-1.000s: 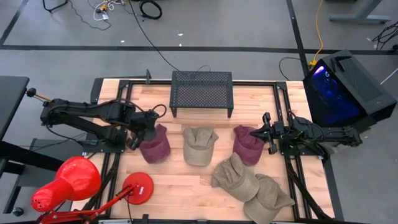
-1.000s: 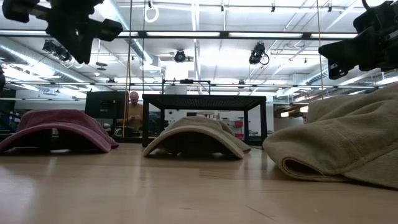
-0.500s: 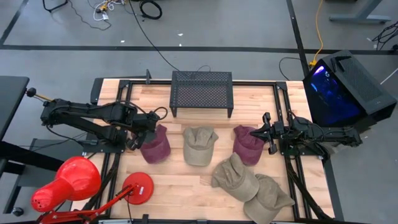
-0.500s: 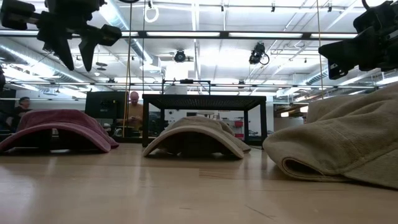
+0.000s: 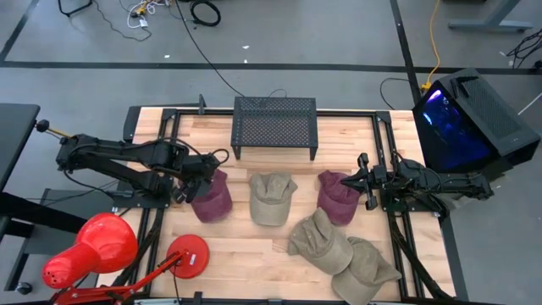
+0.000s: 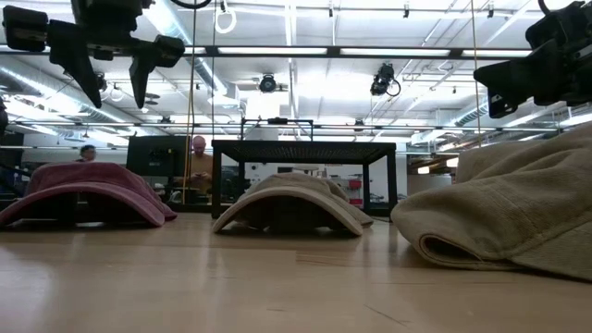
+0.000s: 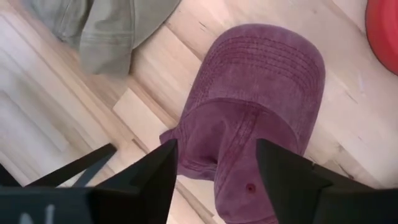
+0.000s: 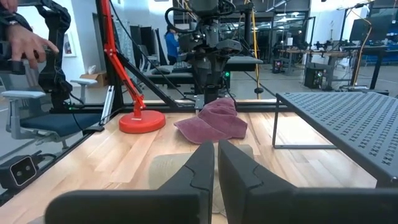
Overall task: Pick & Place hat
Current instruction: Put the left red cap on the shelf
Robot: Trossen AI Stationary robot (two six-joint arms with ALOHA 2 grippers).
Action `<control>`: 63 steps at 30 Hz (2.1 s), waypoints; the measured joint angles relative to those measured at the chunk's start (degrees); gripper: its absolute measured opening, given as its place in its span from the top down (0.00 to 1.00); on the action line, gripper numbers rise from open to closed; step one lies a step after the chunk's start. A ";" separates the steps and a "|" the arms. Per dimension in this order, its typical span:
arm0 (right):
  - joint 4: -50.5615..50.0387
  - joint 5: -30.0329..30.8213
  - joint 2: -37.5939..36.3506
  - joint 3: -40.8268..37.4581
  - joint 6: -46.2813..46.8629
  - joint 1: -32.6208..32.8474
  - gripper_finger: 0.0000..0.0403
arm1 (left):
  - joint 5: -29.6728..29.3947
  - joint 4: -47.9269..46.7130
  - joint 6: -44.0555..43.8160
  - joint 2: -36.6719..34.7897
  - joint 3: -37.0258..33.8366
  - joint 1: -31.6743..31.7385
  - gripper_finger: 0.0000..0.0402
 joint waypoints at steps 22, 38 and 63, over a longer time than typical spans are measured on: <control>-0.02 0.02 0.02 0.00 0.01 0.00 0.93 | -0.14 2.85 0.00 3.50 -9.18 0.00 0.43; -0.02 0.01 0.00 0.00 0.01 0.02 0.93 | -0.04 5.19 -0.07 4.99 -9.53 0.00 0.44; -0.02 0.01 0.02 0.00 0.01 0.02 0.93 | 0.04 3.52 0.57 14.86 -6.69 0.55 0.54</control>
